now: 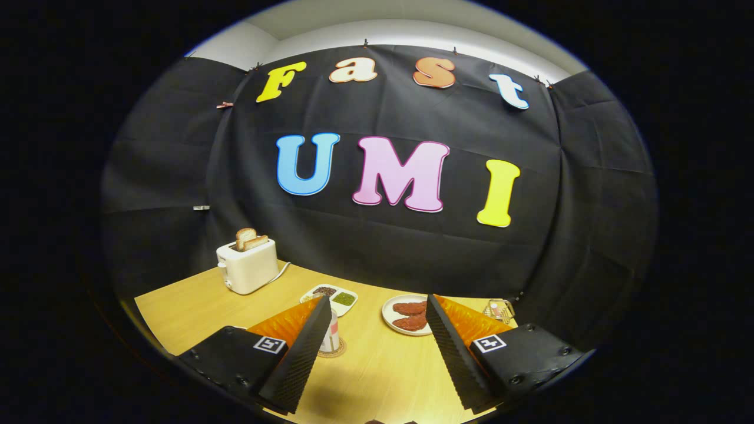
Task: Take the bottle from table, then pour the juice into the cup, finally place the bottle on the coaster
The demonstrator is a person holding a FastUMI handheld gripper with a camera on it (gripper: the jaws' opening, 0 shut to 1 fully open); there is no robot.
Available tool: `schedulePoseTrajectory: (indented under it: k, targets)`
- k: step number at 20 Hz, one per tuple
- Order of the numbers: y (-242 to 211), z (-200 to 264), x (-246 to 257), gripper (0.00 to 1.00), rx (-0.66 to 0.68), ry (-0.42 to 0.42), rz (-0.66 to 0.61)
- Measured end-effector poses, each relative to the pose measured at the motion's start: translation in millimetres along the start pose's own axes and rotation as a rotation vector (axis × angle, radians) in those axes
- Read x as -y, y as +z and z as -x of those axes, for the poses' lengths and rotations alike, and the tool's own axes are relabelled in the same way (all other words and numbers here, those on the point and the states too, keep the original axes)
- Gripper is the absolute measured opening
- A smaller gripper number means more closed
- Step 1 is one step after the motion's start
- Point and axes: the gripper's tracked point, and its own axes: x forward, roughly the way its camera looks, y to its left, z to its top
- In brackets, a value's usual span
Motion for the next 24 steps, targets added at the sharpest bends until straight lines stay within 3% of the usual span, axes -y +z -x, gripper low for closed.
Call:
schedulePoseTrajectory:
  k: [8,14,24]
  targets:
    - [16,71,10,0.99,0.048,-0.177,-0.109]
    - [-15,94,-7,0.99,-0.008,-0.198,-0.130]
    - [-3,109,-30,0.99,0.013,-0.211,-0.123]
